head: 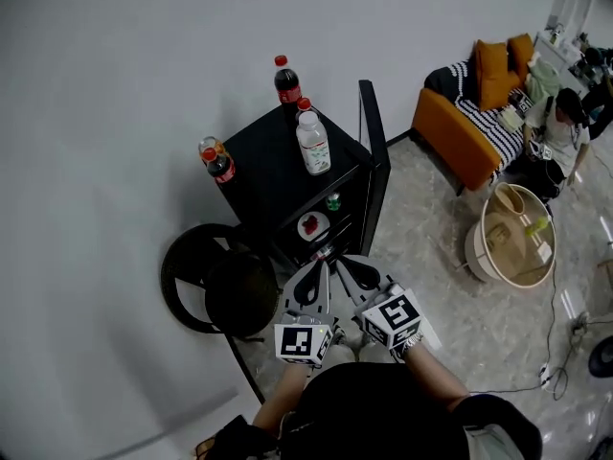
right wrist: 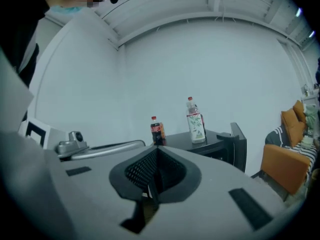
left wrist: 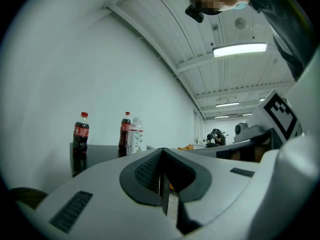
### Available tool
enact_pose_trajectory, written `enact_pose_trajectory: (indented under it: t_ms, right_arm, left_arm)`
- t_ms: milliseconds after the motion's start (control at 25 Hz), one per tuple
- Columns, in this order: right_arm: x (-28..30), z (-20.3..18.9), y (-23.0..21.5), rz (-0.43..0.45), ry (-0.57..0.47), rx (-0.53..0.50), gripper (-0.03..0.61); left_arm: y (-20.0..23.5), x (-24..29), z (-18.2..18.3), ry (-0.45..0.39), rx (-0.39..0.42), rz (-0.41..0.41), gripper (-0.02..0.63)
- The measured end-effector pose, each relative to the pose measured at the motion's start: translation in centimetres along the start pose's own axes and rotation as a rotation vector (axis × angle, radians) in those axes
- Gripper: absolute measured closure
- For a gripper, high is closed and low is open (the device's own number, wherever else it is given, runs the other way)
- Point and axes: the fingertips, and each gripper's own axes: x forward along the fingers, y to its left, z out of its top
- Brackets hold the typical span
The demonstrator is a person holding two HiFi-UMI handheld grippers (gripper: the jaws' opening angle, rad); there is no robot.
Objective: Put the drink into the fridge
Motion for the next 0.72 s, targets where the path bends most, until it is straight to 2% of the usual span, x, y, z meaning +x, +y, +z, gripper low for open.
enact_pose_trajectory:
  t_ms: [240, 560, 720]
  right_arm:
    - [0.0, 2.5, 0.5, 0.002, -0.019, -0.021, 0.565]
    - [0.9, 5.2, 1.0, 0.011, -0.066, -0.063, 0.565]
    - [1.3, 5.5, 1.5, 0.025, -0.066, -0.079, 0.565]
  left_arm:
    - [0.7, -0.5, 2.4, -0.014, 0.005, 0.022, 0.604]
    - [1.2, -0.1, 4.5, -0.036, 0.046, 0.004, 0.604]
    - [1.8, -0.6, 5.3, -0.081, 0.012, -0.006, 0.604]
